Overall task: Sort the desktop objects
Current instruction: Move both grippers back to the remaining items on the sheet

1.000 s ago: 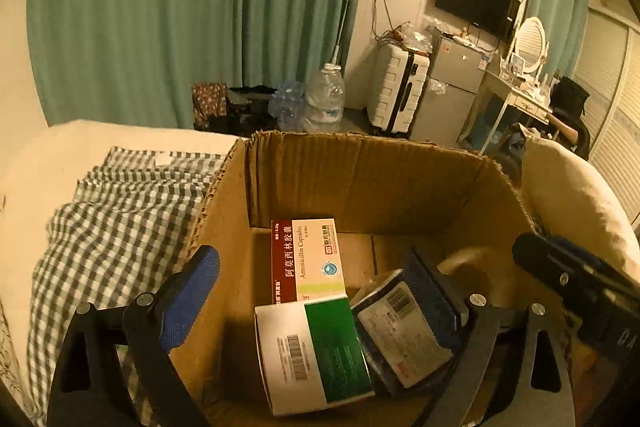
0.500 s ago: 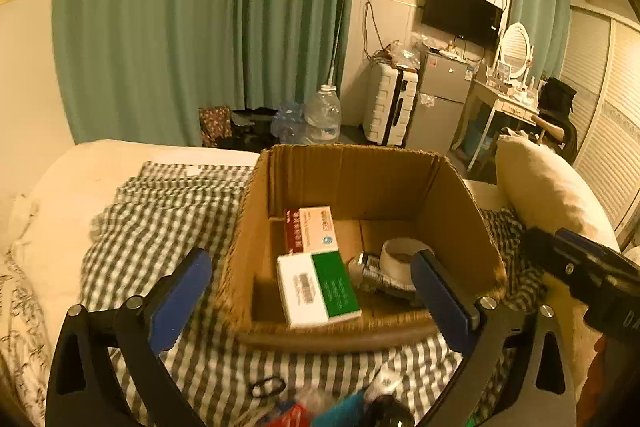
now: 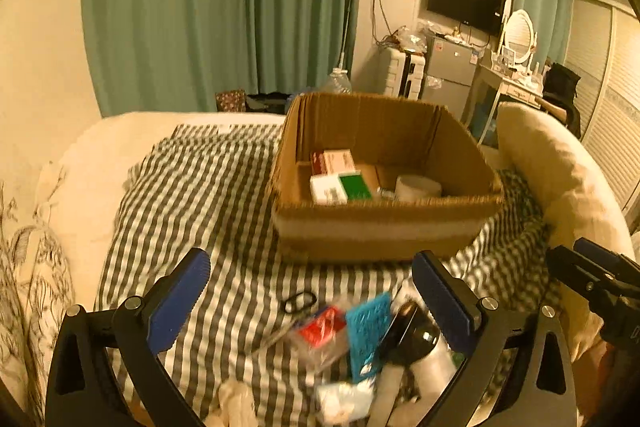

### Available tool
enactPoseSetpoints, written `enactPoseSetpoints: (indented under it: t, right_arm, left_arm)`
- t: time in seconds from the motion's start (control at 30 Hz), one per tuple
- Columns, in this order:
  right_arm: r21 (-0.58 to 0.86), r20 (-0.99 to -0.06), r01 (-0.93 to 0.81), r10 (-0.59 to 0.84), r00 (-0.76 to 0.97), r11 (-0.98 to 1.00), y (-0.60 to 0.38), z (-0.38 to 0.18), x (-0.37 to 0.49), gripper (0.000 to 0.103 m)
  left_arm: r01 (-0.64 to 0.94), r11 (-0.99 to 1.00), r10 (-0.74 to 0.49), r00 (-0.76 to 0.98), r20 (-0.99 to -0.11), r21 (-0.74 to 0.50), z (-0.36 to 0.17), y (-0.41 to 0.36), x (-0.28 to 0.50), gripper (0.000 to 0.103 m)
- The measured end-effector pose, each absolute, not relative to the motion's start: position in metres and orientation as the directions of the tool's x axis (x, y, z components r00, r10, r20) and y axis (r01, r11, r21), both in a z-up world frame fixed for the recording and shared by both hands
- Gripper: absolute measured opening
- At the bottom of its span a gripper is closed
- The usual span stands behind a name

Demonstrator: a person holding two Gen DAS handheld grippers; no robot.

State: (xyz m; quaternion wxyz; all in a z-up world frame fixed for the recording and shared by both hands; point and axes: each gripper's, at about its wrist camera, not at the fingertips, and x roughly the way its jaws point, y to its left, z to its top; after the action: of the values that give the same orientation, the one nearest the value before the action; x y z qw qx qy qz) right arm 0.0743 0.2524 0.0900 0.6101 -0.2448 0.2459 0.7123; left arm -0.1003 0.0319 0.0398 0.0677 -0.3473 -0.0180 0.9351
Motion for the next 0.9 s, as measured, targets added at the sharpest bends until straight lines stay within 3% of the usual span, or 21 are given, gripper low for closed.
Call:
enactPoseSetpoints:
  t: [0.5, 0.9]
  right_arm:
    - [-0.007, -0.729, -0.988, 0.678, -0.099, -0.152, 0.210, 0.014, 0.071, 0.090]
    - [-0.001, -0.814, -0.986, 0.573, -0.097, -0.169, 0.186, -0.050, 0.051, 0.090]
  left_arm:
    - [-0.083, -0.990, 0.142, -0.626, -0.767, -0.115, -0.082, 0.028, -0.035, 0.103]
    - [0.104, -0.989, 0.019, -0.628, -0.778, -0.107, -0.100, -0.002, -0.014, 0.103]
